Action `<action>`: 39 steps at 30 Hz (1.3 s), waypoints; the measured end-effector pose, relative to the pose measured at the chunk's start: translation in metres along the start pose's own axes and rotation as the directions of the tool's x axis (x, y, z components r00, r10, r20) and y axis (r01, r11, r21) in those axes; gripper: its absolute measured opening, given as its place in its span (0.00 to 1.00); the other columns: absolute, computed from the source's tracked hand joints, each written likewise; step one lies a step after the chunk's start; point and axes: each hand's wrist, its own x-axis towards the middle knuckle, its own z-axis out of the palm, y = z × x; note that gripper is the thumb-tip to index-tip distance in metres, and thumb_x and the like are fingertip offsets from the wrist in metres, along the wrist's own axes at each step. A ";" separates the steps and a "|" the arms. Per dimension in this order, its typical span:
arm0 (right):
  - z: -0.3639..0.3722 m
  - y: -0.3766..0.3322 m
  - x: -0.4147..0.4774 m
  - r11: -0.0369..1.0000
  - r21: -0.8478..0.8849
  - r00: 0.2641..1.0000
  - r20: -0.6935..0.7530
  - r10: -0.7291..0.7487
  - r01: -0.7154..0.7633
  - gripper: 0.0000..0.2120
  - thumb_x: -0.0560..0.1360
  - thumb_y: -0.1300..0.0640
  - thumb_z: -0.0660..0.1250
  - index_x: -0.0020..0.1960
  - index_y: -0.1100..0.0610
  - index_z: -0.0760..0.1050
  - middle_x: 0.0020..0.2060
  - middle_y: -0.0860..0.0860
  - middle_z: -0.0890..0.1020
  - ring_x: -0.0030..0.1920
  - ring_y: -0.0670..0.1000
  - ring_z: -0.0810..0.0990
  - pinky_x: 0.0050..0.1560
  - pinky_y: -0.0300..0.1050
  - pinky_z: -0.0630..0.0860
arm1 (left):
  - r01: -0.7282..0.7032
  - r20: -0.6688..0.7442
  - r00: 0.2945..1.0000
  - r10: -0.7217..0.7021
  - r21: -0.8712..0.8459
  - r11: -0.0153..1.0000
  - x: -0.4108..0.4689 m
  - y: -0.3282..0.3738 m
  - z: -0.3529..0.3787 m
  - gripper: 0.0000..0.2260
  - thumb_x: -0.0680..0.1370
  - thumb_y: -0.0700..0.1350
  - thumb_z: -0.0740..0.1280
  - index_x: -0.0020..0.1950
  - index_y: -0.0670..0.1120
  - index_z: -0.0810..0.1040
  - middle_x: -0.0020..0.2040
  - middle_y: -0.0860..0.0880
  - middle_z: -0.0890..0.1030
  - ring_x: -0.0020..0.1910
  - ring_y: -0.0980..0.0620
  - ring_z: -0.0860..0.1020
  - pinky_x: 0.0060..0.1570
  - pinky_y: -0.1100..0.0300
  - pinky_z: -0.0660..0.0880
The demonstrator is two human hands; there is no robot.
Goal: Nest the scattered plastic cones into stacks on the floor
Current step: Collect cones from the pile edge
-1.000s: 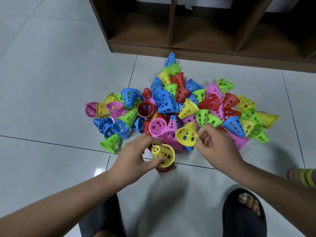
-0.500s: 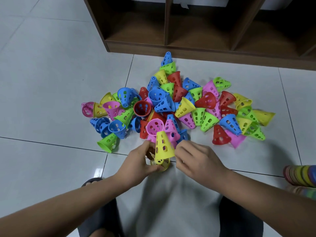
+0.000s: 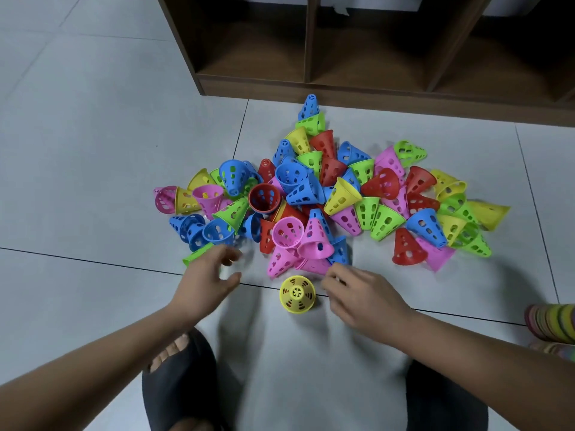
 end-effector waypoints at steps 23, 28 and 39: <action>0.000 0.060 0.007 0.902 0.107 0.900 0.182 0.396 -0.418 0.08 0.82 0.49 0.69 0.61 0.47 0.76 0.51 0.44 0.80 0.48 0.49 0.81 0.43 0.51 0.80 | 0.257 -0.078 0.966 -0.245 0.231 0.938 0.000 -0.054 -0.015 0.19 0.73 0.55 0.78 0.56 0.54 0.73 0.51 0.50 0.80 0.46 0.45 0.78 0.42 0.51 0.75; 0.004 0.056 -0.006 0.823 0.261 0.862 0.211 0.461 -0.505 0.06 0.80 0.53 0.73 0.46 0.47 0.77 0.39 0.42 0.76 0.39 0.43 0.77 0.41 0.50 0.78 | 0.244 0.026 0.965 -0.260 0.271 0.931 -0.007 -0.043 -0.014 0.23 0.71 0.56 0.77 0.62 0.56 0.72 0.56 0.53 0.81 0.48 0.46 0.80 0.45 0.52 0.77; -0.039 0.030 0.000 0.213 0.762 0.718 0.423 0.553 -0.612 0.09 0.84 0.58 0.69 0.47 0.53 0.85 0.34 0.57 0.80 0.36 0.53 0.77 0.38 0.48 0.75 | -0.037 -0.043 0.999 0.031 -0.140 0.989 -0.014 0.043 -0.027 0.24 0.74 0.47 0.79 0.65 0.58 0.74 0.59 0.61 0.80 0.58 0.59 0.81 0.56 0.60 0.79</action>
